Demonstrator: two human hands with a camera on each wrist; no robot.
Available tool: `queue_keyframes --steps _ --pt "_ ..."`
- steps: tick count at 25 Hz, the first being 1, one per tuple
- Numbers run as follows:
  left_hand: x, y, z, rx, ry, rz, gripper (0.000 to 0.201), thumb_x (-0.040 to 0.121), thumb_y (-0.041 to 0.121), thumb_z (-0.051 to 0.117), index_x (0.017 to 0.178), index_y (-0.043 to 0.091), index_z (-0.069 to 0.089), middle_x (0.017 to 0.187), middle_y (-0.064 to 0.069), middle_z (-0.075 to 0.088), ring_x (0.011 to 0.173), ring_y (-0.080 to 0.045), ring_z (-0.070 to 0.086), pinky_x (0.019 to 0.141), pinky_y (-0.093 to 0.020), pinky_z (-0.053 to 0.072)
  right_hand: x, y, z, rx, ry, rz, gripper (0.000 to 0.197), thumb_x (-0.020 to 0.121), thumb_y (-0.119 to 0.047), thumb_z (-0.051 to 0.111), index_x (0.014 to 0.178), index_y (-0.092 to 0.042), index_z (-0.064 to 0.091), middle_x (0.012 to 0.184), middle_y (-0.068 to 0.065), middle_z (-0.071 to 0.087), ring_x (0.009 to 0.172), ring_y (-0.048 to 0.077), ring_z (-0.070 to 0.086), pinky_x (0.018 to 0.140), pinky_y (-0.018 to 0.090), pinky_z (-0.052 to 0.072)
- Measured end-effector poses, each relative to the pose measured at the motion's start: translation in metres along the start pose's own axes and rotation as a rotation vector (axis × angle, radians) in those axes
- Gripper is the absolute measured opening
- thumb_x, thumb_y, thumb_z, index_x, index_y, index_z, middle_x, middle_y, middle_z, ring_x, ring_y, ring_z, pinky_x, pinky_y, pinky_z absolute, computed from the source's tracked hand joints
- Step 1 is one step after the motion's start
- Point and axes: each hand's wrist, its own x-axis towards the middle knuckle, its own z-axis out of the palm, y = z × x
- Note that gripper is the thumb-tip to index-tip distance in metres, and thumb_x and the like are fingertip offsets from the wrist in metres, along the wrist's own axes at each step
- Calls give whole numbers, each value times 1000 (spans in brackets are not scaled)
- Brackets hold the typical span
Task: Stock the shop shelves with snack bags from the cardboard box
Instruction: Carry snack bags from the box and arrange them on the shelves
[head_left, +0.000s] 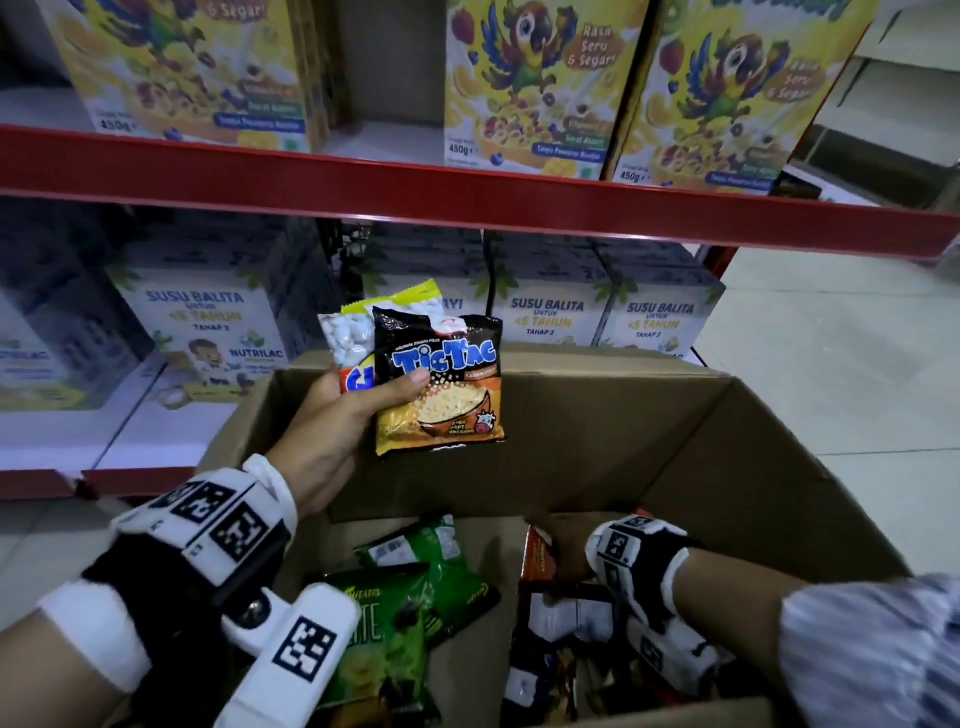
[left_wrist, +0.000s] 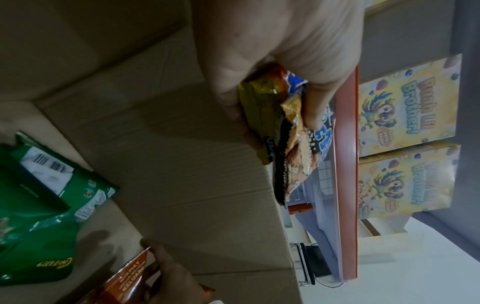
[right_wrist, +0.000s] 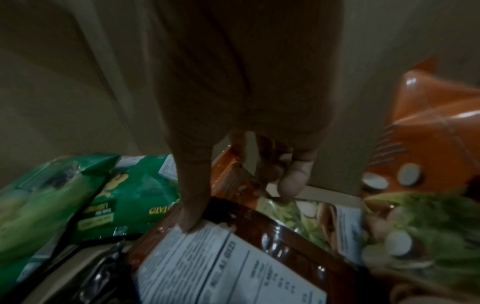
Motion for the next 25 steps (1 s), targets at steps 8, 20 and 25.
queue_keyframes --steps 8,20,25 --pt "-11 9 3 110 -1 39 63 55 24 79 113 6 62 94 -9 75 81 -20 73 70 -28 57 -40 -18 -53 128 289 -128 13 83 -23 67 96 -25 65 109 10 66 92 19 58 75 24 39" --pt "-22 91 -6 78 183 293 24 79 23 73 101 17 67 92 -1 76 75 -12 73 71 -30 57 -230 3 -180 1050 870 -591 20 68 -33 71 86 -27 75 77 0 75 62 22 69 52 27 57" --pt "-38 88 17 81 10 34 34 82 37 65 105 11 67 97 -11 75 78 -21 74 66 -42 60 -236 -17 -170 836 1366 -777 29 77 -21 68 106 -25 68 108 -3 69 105 5 64 91 21 51"
